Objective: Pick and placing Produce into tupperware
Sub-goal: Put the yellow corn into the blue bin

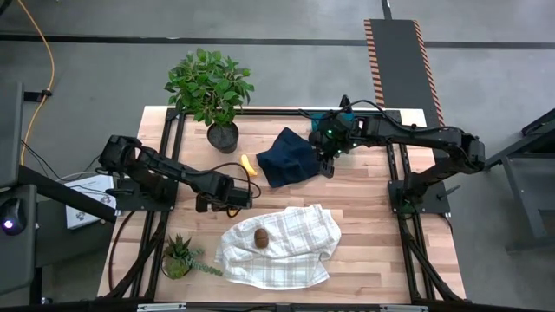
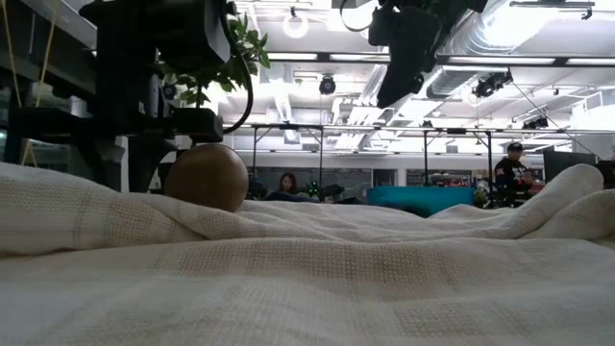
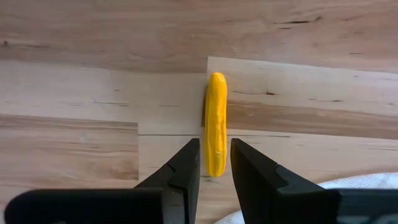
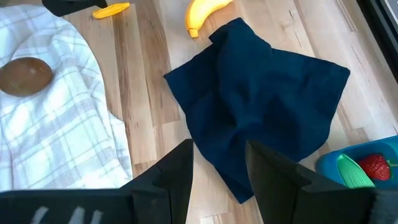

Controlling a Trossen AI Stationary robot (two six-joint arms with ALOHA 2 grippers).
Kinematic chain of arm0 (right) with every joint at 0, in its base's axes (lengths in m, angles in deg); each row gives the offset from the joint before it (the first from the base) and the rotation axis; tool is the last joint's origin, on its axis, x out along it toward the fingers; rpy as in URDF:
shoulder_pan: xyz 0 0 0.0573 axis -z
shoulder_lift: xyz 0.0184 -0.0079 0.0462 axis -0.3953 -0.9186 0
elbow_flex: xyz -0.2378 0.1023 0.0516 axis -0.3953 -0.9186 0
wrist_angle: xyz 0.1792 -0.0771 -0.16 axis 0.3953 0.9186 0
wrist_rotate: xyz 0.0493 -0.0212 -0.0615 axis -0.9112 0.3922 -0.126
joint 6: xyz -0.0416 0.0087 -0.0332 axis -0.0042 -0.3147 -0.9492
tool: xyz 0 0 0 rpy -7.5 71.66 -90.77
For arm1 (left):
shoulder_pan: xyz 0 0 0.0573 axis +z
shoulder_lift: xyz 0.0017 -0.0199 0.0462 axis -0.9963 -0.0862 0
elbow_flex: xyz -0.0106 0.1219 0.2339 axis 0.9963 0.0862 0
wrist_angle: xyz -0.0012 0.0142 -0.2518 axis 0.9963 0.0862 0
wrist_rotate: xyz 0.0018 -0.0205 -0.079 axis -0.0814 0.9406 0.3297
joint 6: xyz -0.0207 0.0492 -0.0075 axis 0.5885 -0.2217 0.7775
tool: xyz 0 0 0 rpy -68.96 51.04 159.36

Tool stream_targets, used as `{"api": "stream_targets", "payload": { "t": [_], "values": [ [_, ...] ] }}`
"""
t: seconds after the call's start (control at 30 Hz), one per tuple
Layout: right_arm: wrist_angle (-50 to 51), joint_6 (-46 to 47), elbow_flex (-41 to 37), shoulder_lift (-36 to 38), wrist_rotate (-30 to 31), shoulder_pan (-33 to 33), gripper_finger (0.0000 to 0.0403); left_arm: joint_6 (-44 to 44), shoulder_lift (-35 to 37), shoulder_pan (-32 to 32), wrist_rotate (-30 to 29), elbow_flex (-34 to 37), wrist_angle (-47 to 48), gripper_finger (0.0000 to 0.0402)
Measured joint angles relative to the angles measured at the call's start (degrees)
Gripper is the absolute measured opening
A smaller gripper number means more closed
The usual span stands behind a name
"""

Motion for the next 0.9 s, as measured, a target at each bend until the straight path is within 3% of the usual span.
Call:
{"api": "stream_targets", "payload": {
  "t": [0.9],
  "values": [
    [0.21, 0.12, 0.0, 0.02, 0.03, -0.02, 0.0139, -0.28, -4.01, 0.0, 1.38, 0.0, -2.69, 0.0079]
  ]
}}
